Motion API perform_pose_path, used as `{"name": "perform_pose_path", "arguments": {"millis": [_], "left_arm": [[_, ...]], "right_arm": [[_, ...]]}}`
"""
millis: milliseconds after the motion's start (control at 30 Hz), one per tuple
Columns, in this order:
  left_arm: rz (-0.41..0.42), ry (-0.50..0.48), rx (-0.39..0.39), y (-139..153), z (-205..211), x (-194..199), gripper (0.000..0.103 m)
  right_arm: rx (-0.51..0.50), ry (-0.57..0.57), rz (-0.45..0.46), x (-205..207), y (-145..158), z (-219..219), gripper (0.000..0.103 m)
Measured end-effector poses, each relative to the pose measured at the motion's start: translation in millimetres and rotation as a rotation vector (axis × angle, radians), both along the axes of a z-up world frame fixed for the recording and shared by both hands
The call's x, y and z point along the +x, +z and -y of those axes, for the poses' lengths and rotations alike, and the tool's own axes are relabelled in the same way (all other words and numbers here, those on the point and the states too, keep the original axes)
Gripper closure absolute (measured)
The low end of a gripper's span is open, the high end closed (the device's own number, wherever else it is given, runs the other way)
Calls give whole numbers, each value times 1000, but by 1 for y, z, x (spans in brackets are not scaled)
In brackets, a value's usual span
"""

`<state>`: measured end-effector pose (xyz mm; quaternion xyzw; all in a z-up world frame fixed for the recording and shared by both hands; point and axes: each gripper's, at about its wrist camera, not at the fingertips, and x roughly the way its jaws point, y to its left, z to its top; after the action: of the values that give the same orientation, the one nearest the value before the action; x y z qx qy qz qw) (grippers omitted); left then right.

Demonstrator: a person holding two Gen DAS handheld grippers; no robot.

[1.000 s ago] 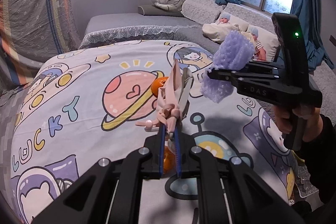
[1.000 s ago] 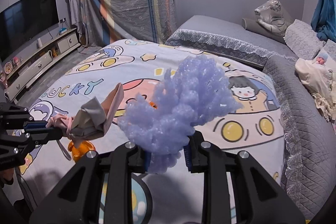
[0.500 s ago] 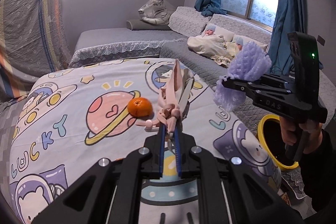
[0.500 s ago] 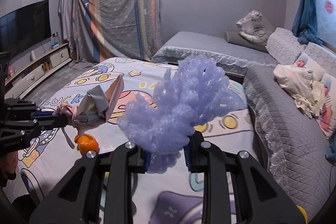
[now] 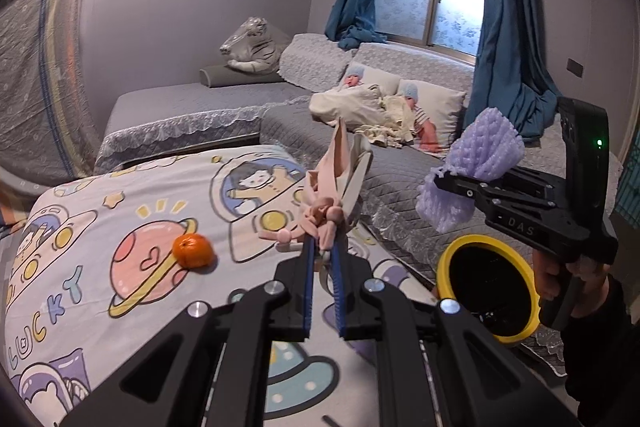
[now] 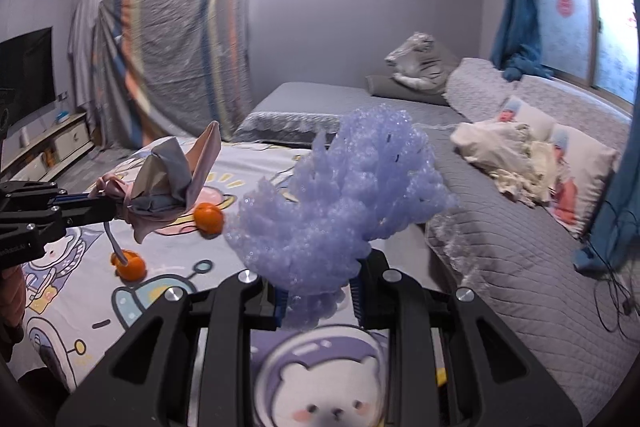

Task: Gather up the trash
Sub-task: 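Carry the pink cloth and foam net with both grippers over the yellow bin, then open both grippers to drop the cloth and foam net into the bin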

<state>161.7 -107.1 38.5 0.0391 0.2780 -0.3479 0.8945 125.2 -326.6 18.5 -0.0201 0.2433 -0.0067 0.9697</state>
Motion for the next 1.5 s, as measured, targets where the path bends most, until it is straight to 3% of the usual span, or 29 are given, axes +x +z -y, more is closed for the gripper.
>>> {"name": "perform_pose_path", "arguments": {"millis": [400, 767, 1167, 1500], "left_arm": [[26, -155, 9, 12, 84, -24, 95], [36, -275, 51, 4, 153, -42, 95], [28, -357, 108, -23, 219, -60, 95], [-52, -408, 166, -64, 264, -60, 95]], "right_arm": [[27, -191, 20, -59, -4, 73, 79], [60, -319, -22, -102, -25, 119, 79], [94, -397, -115, -130, -58, 145, 78], [122, -434, -217, -131, -84, 160, 77]]}}
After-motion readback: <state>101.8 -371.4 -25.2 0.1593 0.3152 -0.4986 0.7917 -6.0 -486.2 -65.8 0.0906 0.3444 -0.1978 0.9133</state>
